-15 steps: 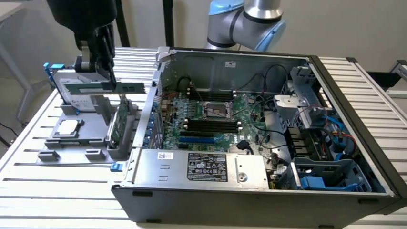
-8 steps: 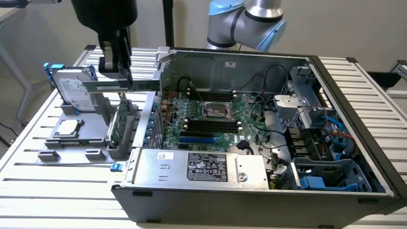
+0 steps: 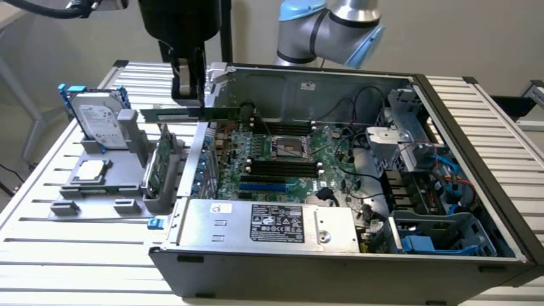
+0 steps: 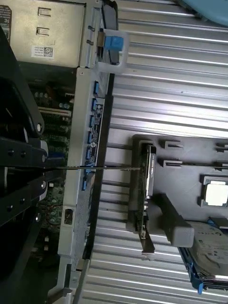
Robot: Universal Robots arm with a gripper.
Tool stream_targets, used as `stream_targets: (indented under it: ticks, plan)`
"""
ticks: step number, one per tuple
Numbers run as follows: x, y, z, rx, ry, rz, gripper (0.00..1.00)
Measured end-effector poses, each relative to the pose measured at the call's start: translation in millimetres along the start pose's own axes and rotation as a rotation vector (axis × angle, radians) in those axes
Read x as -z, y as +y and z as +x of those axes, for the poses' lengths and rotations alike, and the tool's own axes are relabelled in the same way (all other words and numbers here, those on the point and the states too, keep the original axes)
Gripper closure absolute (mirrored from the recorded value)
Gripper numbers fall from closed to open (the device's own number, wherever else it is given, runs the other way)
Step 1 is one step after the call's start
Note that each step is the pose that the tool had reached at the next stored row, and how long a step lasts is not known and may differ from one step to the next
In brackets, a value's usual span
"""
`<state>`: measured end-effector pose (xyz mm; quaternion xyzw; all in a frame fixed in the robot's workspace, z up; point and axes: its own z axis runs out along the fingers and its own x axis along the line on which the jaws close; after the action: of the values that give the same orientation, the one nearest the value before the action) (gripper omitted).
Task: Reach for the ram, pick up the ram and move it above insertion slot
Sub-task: 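Pick up the ram and move it above insertion slot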
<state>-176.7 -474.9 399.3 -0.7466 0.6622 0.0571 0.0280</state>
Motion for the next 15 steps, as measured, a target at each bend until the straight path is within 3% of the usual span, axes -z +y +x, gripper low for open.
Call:
stream_targets:
  ticks: [10,15]
  plan:
    - [-2.8,-46.3,-4.0,0.000,-0.0009,-0.0006,0.87]
    - [-4.4,-64.6,-13.3,0.000,-0.0010,-0.0006,0.87]
